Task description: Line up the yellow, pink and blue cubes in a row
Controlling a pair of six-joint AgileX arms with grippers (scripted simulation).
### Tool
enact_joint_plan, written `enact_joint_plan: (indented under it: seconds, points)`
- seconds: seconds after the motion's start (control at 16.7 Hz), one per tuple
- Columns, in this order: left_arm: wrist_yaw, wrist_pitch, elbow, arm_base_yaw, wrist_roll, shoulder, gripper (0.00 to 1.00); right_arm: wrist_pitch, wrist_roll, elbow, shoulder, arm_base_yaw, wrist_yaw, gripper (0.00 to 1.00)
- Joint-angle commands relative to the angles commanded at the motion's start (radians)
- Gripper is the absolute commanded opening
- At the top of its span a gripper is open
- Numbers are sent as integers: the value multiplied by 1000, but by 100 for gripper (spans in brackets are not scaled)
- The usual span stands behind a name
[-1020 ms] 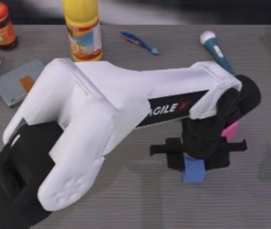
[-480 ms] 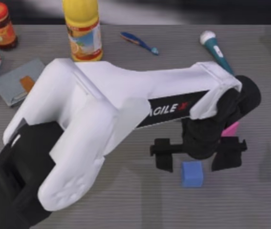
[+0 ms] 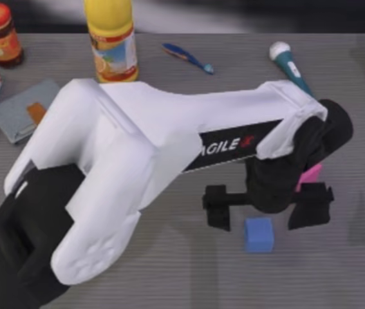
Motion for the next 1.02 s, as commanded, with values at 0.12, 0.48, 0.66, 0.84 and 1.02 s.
enact_joint_plan:
  seconds: [0.12, 0.48, 0.66, 0.84, 1.02]
  points:
    - [-1, -56, 44, 4, -3, -11, 100, 0, 0, 0, 0, 0, 0, 100]
    - [-1, -219, 166, 15, -6, -52, 100, 0, 0, 0, 0, 0, 0, 100]
    - [-1, -217, 164, 9, -6, -49, 100, 0, 0, 0, 0, 0, 0, 100]
    - [-2, -199, 136, 25, -2, -78, 100, -19, -5, 27, 27, 6, 1, 100]
    - [-6, -129, 21, 87, 18, -199, 100, -89, -22, 133, 136, 29, 1, 100]
